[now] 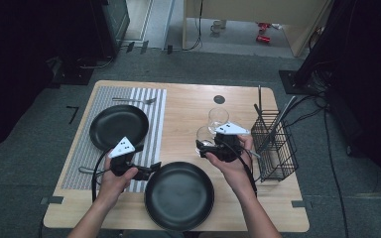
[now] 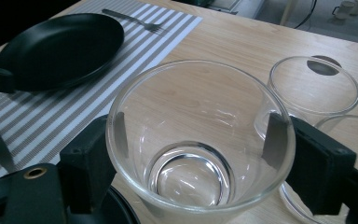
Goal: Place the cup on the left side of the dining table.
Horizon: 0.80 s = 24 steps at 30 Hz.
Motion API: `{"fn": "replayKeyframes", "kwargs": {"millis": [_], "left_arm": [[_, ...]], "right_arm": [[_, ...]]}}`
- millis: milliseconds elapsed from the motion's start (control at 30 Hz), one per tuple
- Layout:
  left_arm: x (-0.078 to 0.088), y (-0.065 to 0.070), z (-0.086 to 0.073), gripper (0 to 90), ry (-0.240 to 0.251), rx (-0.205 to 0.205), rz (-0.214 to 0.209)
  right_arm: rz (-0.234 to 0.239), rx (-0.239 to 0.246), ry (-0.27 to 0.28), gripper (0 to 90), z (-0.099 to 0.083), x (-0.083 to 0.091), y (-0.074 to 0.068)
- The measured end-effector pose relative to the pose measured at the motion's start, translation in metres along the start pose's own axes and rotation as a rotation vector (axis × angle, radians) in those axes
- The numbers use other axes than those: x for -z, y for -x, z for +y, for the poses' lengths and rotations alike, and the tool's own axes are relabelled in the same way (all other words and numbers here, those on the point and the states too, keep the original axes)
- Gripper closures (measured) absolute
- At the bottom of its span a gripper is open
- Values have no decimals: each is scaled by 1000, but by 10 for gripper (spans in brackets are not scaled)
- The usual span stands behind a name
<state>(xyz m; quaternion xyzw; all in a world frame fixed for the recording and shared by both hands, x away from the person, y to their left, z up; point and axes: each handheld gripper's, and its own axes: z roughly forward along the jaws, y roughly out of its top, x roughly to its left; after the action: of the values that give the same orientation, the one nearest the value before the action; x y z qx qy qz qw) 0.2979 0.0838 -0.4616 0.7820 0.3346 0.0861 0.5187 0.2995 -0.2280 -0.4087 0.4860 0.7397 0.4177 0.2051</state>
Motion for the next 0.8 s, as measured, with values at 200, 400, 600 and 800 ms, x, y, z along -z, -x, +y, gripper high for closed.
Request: {"fn": "replayKeyframes", "kwargs": {"millis": [200,400,600,800], "left_arm": [[-16,8,13,6,18,-17,-30],[-33,17,25,6,22,-46,-65],[-46,29,37,6,36,-104,-101],[-58,36,44,6,40,-144,-127]], "right_arm": [[26,-1,6,189,5,5,-5],[47,12,16,189,11,9,-11],[68,22,17,189,16,12,-16],[95,27,24,189,22,15,-24]]}}
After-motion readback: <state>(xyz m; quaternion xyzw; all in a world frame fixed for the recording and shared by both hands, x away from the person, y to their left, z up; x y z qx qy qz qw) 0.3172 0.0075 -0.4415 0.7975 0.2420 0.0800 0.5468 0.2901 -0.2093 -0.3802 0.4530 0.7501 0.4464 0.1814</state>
